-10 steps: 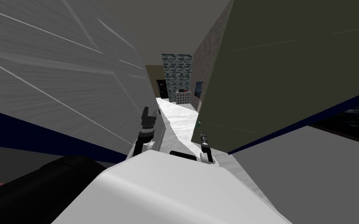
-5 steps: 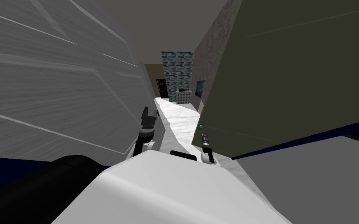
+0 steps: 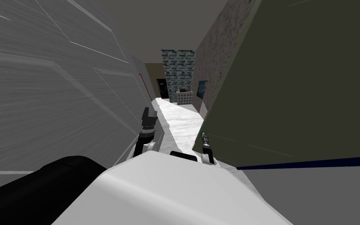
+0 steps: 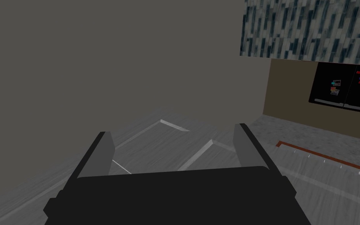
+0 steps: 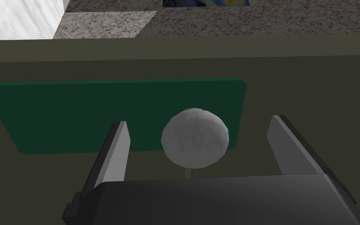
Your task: Push the door open
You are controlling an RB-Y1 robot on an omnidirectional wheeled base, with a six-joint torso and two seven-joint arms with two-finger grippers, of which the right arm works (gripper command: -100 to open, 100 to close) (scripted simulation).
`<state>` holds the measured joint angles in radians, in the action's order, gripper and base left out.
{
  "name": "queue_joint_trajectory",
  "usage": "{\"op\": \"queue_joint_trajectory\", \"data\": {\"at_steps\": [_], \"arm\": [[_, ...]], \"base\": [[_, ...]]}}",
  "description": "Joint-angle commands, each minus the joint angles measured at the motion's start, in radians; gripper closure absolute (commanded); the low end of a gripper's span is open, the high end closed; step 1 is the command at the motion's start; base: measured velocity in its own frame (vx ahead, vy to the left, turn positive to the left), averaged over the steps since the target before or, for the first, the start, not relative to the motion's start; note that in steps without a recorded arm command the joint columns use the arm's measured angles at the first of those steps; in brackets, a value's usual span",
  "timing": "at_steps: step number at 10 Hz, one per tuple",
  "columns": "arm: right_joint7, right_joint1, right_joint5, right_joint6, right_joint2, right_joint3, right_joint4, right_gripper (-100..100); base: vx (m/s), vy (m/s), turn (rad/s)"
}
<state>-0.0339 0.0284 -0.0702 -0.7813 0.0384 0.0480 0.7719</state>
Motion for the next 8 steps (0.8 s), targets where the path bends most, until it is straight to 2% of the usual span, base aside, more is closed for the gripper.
{"op": "queue_joint_trajectory", "data": {"at_steps": [1, 2, 7, 8], "arm": [[0.0, 0.0, 0.0, 0.0, 0.0, 0.0, 0.0, -100], [0.0, 0.0, 0.0, 0.0, 0.0, 0.0, 0.0, 100], [0.0, 0.0, 0.0, 0.0, 0.0, 0.0, 0.0, 100], [-0.005, 0.0, -0.008, 0.003, 0.012, 0.014, -0.003, 100]], "base": [[0.076, -0.014, 0.0], [-0.015, 0.005, 0.002], [-0.013, 0.002, 0.0], [0.098, 0.017, -0.032]]}}
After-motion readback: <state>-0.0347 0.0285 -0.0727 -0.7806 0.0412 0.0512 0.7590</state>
